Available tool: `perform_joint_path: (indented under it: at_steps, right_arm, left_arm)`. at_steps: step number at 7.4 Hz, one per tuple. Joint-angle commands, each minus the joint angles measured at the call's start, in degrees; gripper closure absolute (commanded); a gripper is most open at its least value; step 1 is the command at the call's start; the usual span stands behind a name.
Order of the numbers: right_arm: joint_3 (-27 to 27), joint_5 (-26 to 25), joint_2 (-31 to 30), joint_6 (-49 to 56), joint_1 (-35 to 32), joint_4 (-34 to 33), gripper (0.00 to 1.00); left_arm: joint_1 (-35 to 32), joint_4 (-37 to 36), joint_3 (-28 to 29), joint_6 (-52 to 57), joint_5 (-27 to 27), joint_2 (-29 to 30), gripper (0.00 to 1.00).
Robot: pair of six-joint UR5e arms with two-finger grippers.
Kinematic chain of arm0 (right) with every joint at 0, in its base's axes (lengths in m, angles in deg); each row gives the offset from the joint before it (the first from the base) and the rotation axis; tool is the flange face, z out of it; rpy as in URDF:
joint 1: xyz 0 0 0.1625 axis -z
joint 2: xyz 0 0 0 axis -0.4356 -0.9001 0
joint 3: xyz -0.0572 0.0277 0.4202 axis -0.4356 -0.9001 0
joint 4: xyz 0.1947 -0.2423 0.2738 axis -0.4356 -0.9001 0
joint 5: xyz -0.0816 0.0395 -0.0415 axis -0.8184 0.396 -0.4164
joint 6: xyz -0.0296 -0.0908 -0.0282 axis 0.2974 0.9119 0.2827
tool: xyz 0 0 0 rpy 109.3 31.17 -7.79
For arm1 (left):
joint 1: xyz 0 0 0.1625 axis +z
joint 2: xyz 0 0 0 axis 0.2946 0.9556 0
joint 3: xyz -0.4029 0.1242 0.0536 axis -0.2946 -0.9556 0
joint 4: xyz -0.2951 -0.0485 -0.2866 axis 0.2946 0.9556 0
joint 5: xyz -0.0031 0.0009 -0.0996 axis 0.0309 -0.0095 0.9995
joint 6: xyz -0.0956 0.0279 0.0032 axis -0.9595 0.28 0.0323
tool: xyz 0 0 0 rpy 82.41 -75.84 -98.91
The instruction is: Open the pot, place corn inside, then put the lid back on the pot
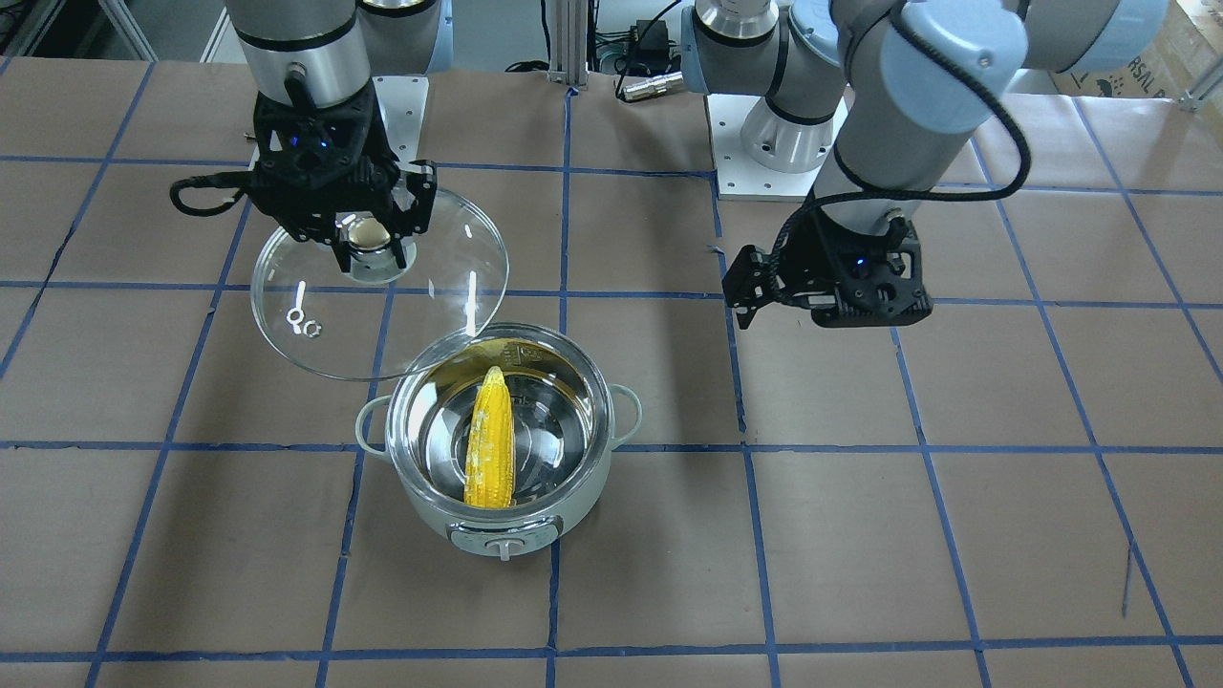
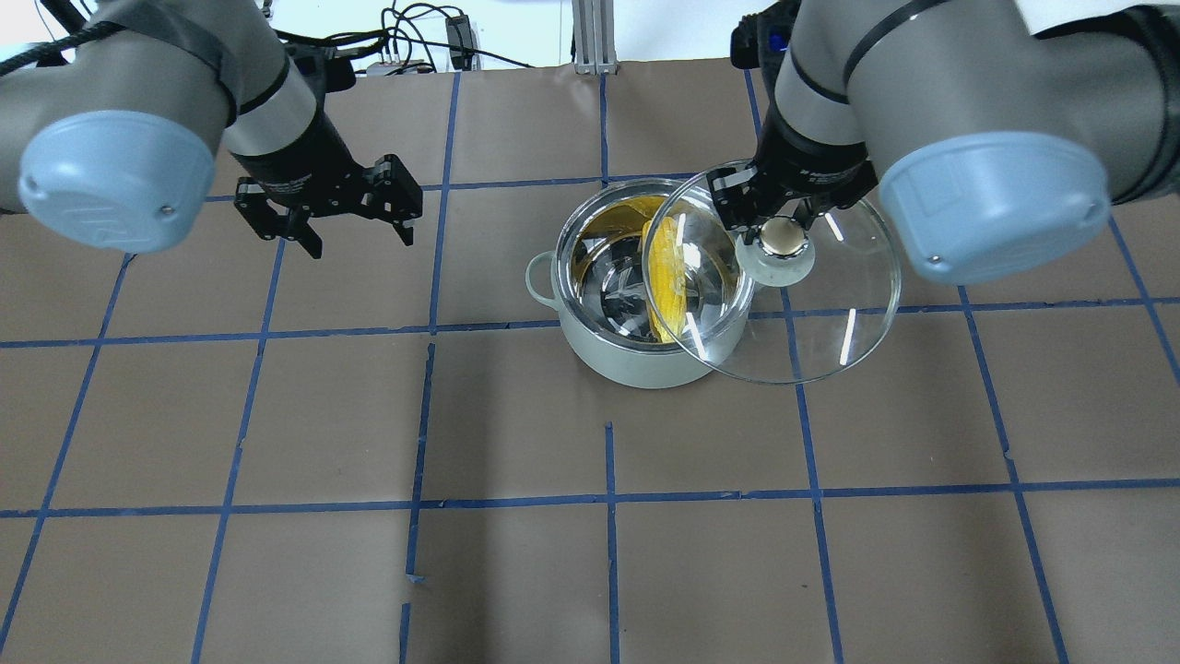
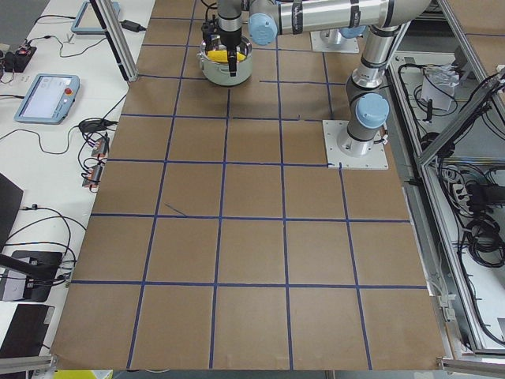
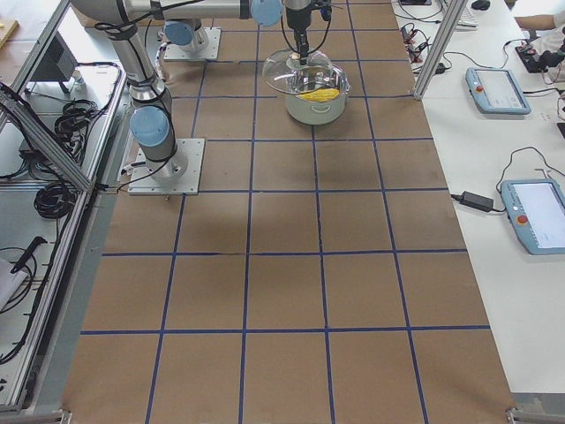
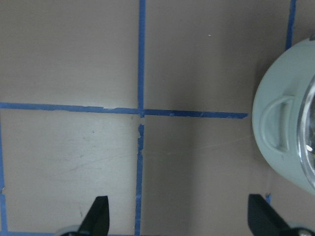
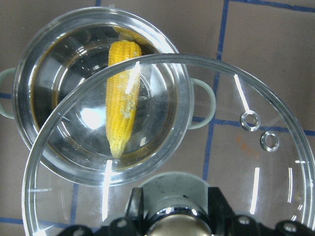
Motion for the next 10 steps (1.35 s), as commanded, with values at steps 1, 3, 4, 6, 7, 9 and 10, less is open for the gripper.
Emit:
perform_joint_path:
  at_steps: [1,3,4,6,7,9,10]
  right_arm:
    - [-1.3,0.2,7.5,-5.2,-4.5,-7.9,0.63]
    - [-5.0,0.2,12.8,-5.2,-4.6,-8.2,0.63]
    - [-6.8,0.1,14.9,-5.1,-4.6,-7.7,0.62]
    - [-10.9,-0.2,18.6,-5.3,-4.7,-6.8,0.62]
    - [-10.9,-0.2,18.8,-5.1,-4.7,-6.8,0.64]
    - [-10.5,-0.3,18.9,-4.5,-4.7,-6.8,0.64]
    - [-10.1,-0.3,18.9,-4.5,-4.7,-6.8,0.64]
  left_arm:
    - [3.4,3.4,0.9,1.8,-0.3,-3.1,0.0]
    - [3.5,4.7,1.3,1.6,-0.3,-2.9,0.0]
    - [3.5,4.5,1.3,1.8,-0.3,-3.1,0.0]
    - [3.3,4.2,0.7,1.2,-0.4,-3.4,0.0]
    - [3.1,4.1,0.2,1.0,-0.4,-3.8,0.0]
    - [1.6,4.4,-0.4,1.0,0.3,-5.5,0.0]
    - [1.2,4.6,-0.7,1.1,0.0,-5.2,0.0]
